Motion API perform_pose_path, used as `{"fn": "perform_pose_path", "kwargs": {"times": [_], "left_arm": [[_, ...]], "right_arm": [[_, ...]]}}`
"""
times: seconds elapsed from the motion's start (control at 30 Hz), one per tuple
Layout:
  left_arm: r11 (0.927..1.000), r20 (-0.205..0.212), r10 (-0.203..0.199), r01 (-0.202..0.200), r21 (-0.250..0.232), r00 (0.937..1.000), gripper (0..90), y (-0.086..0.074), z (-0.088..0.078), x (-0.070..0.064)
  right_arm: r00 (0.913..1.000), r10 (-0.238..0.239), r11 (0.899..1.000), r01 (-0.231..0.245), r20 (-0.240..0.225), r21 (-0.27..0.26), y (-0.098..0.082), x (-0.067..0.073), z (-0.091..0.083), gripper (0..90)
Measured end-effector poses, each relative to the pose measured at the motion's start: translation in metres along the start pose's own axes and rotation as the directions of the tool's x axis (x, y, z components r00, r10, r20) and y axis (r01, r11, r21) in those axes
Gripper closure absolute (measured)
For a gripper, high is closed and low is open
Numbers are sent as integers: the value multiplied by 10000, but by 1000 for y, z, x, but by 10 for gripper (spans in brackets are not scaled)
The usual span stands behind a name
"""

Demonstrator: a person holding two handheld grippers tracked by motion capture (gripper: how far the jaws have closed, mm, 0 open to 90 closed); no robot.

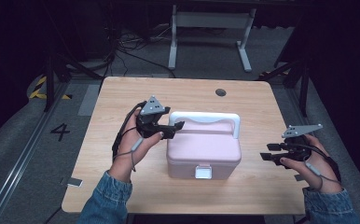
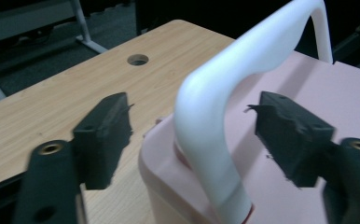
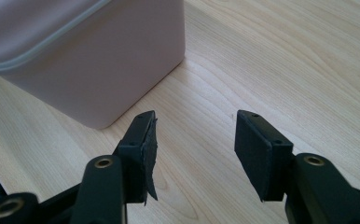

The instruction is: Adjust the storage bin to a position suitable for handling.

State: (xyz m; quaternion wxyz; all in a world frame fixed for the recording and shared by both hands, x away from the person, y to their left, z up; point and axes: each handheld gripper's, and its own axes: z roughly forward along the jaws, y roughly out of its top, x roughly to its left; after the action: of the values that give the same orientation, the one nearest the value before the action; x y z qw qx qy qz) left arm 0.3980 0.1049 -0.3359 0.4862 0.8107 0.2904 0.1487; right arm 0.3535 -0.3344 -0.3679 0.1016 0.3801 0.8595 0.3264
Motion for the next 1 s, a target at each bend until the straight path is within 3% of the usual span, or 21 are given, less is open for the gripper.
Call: {"fn": "perform_pose_path", "kwargs": {"times": [0.1,0.2,0.33,0.4,0.43,0.67,1.0], "left_arm": [[9992,-55,81,-79,398,10000,374,0,6,-5],[9983,-96,322,-317,485,9994,444,1,10,-7],[9982,-248,538,-531,282,9982,517,4,8,-12],[9989,32,435,-434,-196,9990,557,7,3,-15],[9989,124,456,-455,-97,9989,592,9,0,-17],[9920,-200,1232,-1225,311,9922,631,14,-5,-29],[9919,-255,1252,-1245,260,9918,646,25,-8,-26]], "right_arm": [[10000,-16,10000,16,-1,-16,0,0,0,498],[10000,-47,10000,47,-2,-28,0,1,0,498],[10000,-43,10000,44,10,-38,0,0,0,498],[10000,-36,10000,36,23,-43,0,-1,0,498],[10000,-28,10000,28,17,-48,0,-1,0,498],[10000,8,9999,-8,2,-124,0,0,-1,495],[10000,27,9998,-26,61,-218,0,-2,-3,493]]}}
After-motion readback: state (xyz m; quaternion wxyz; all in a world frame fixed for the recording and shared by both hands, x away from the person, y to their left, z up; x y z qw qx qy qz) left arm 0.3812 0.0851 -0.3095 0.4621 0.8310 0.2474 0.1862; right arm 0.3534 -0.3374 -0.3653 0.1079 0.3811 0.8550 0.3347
